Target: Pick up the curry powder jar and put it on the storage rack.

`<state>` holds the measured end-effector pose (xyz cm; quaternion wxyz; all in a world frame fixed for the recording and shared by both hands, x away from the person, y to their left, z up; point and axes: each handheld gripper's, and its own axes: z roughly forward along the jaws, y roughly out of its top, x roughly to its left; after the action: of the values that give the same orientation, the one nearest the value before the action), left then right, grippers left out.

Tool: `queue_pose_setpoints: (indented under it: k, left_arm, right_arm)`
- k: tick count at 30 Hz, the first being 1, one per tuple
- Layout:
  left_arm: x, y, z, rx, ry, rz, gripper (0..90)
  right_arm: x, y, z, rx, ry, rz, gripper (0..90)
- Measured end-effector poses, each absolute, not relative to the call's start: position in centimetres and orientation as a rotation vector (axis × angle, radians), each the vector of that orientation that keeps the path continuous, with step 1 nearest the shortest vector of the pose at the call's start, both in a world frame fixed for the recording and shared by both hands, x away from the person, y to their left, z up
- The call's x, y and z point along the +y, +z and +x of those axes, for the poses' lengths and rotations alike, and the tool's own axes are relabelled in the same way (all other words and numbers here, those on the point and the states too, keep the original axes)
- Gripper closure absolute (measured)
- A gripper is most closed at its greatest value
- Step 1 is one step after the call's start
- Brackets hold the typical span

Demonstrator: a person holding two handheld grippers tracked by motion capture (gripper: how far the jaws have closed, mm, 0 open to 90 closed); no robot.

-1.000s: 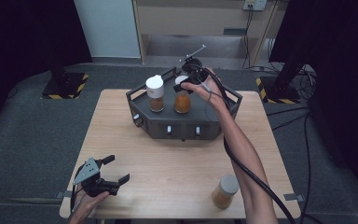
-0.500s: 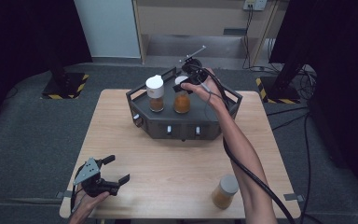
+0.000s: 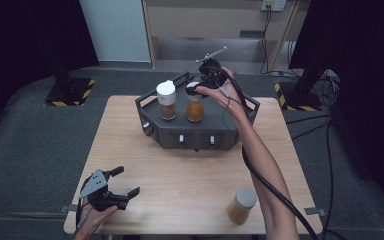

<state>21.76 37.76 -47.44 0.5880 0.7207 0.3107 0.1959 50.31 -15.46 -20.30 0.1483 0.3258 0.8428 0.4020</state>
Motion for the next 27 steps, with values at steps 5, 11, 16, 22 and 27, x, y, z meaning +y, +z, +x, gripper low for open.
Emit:
queue_pose_setpoints:
  k: [5, 11, 16, 22, 27]
  left_arm:
    - [37.7, -47.4, 21.8, 0.725, 0.456, 1.679, 0.0]
    - [37.7, -47.4, 21.7, 0.726, 0.456, 1.680, 0.0]
    - [37.7, -47.4, 21.8, 0.724, 0.454, 1.681, 0.0]
    - [37.6, -47.4, 21.7, 0.725, 0.453, 1.681, 0.0]
    - [37.6, -47.4, 21.8, 0.725, 0.452, 1.681, 0.0]
  right_arm:
    - [-16.1, -19.6, 49.0, 2.390, 1.186, 0.892, 5.9]
    - [-17.5, -18.8, 47.6, 2.363, 1.258, 0.880, 3.0]
    - [-18.6, -18.2, 46.2, 2.366, 1.289, 0.849, 2.5]
    - [-20.0, -18.2, 43.9, 2.352, 1.324, 0.804, 3.1]
    - [-21.5, -18.2, 41.8, 2.335, 1.346, 0.766, 3.4]
